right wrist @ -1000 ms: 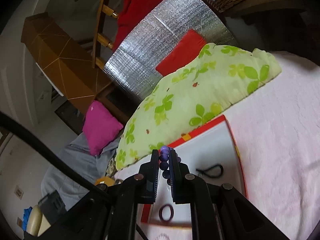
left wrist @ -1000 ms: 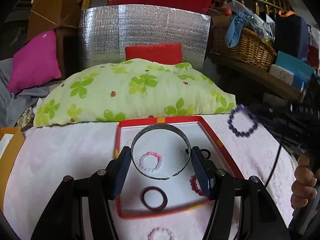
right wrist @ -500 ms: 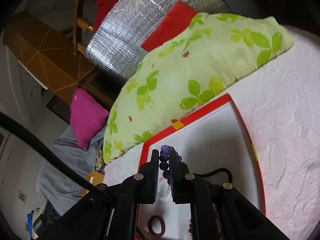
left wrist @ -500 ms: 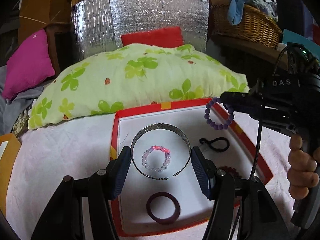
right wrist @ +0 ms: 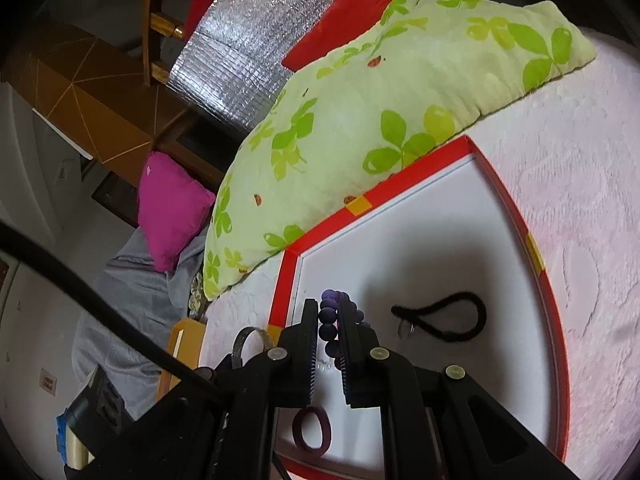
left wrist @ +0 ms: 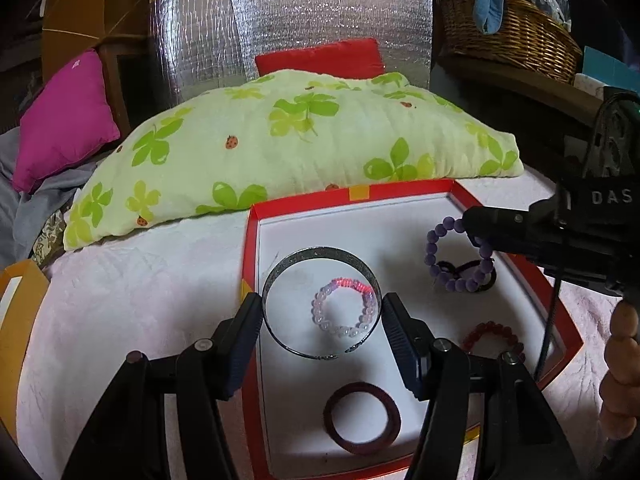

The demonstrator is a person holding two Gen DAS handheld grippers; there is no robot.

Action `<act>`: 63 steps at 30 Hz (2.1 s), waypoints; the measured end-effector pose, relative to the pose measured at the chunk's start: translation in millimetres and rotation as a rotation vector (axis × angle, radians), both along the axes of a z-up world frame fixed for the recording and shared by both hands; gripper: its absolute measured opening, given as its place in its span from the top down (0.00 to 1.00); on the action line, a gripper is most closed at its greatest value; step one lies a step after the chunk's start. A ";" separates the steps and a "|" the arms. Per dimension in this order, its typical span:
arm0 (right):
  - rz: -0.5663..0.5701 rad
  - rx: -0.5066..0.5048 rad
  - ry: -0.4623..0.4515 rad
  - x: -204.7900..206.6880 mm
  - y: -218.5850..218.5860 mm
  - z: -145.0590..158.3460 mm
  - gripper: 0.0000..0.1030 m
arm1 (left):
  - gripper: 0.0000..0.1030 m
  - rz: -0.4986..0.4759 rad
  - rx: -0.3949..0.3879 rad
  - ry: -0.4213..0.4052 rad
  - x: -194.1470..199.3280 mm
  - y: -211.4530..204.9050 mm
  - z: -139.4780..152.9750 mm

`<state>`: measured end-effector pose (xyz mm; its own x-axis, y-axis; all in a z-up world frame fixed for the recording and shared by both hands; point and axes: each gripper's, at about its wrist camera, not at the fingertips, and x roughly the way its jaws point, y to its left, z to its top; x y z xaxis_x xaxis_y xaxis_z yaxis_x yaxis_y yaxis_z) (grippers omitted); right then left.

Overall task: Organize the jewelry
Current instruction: 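Lower the bangle into the box and open the left tool while the right tool releases the purple bracelet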

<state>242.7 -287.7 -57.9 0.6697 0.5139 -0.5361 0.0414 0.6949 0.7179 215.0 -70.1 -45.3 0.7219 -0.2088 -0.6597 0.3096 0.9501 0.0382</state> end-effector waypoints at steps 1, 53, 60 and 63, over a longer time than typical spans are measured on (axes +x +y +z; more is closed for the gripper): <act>0.004 -0.001 0.003 -0.8 1.3 -1.0 0.89 | 0.39 0.001 0.002 0.003 0.1 0.5 -0.9; 0.021 -0.125 0.103 -3.9 19.9 -28.0 0.86 | 0.38 0.018 0.010 0.140 14.1 9.8 -30.4; 0.019 -0.140 0.105 -4.2 19.8 -25.8 0.86 | 0.38 0.018 0.020 0.140 12.8 8.6 -30.2; 0.016 -0.133 0.112 -4.8 18.7 -26.0 0.86 | 0.38 0.018 0.021 0.140 12.4 8.2 -30.1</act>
<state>237.9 -269.0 -83.9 0.5944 0.4436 -0.6707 0.1038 0.7848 0.6110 227.4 -61.9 -75.4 0.6262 -0.1821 -0.7581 0.2965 0.9549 0.0156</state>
